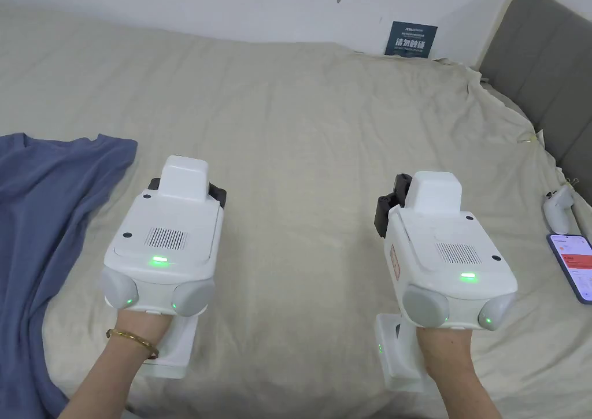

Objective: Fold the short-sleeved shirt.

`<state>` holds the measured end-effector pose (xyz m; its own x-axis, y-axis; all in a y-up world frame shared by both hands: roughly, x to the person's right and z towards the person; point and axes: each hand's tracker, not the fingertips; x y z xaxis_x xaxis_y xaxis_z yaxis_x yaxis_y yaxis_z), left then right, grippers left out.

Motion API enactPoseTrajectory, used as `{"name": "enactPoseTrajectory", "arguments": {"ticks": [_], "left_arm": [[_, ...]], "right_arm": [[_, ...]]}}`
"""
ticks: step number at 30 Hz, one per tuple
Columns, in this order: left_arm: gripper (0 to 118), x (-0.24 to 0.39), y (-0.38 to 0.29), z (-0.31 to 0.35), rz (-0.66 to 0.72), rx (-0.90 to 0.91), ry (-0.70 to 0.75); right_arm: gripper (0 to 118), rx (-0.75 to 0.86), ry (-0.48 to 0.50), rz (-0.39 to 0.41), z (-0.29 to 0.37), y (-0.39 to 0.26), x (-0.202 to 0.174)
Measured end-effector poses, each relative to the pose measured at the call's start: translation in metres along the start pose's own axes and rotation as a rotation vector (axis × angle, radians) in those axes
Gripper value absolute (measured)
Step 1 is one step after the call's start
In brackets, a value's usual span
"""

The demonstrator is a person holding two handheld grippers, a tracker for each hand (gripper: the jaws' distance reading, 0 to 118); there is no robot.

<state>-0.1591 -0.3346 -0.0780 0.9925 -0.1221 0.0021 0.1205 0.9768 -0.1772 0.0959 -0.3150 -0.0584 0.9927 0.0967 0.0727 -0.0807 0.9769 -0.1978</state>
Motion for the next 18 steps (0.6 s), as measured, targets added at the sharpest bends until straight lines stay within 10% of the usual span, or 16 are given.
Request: {"name": "enactPoseTrajectory", "arguments": {"ticks": [14, 18], "left_arm": [[0, 0.001, 0.002, -0.001, -0.079, 0.000, -0.015], [0, 0.009, 0.012, -0.007, -0.436, 0.052, 0.008]], "right_arm": [[0, -0.010, 0.021, 0.048, -0.001, 0.004, -0.001], [0, 0.010, 0.018, 0.369, -0.007, 0.017, -0.011]]}}
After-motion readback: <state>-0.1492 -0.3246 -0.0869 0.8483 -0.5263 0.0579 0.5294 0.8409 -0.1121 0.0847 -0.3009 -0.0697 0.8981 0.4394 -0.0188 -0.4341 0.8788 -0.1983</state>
